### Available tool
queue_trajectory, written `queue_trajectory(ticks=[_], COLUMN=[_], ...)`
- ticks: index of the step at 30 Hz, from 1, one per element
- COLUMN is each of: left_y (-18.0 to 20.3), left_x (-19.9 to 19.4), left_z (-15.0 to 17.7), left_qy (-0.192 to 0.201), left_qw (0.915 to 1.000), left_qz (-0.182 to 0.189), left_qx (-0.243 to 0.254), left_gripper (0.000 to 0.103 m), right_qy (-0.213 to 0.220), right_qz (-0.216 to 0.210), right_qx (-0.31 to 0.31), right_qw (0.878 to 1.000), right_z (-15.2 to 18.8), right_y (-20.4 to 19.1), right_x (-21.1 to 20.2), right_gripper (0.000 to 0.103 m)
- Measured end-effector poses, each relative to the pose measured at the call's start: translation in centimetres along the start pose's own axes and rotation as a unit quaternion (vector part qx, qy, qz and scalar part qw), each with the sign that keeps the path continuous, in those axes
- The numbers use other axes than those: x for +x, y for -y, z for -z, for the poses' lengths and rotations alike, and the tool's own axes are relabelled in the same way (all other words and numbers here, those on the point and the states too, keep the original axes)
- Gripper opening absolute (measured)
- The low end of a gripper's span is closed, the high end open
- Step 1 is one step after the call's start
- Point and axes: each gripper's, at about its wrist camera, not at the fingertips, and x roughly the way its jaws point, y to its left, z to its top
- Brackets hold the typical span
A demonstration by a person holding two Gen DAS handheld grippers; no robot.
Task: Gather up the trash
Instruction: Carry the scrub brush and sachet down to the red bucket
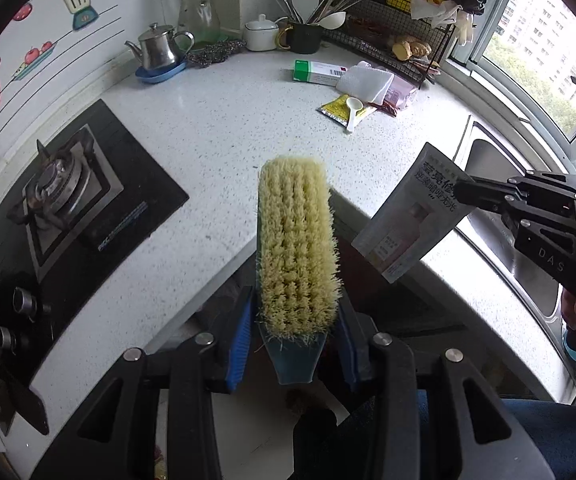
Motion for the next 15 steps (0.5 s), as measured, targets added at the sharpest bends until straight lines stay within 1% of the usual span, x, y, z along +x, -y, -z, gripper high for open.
queue_trajectory(ticks=[5, 8, 12, 15], left_y=[-0.9, -1.4, -2.1, -2.3], left_x=[0.0, 1.3, 4.8, 8.4], left_z=[4.1, 6.7, 9.9, 11.9], left_qy=[-0.017, -0.04, -0.074, -0.103], left_qw=[0.9996, 0.9984, 0.9944, 0.9904], left_qz=[-0.002, -0.002, 0.021, 0.023], left_qx=[-0.021, -0.039, -0.072, -0.089], left_gripper=[0.035, 0.035, 0.035, 0.035], right_qy=[-0.012, -0.031, -0.071, -0.099], right_qz=[-0.017, -0.031, -0.051, -0.061], right_qx=[-0.012, -0.011, -0.013, -0.014], right_qw=[1.0, 0.999, 0.996, 0.993], right_z=[1.7, 3.1, 5.3, 7.2], right_y=[-3.0, -4.3, -5.8, -6.7], right_x=[0.9, 2.4, 5.4, 8.4], right_gripper=[0.0, 0.0, 0.0, 0.0])
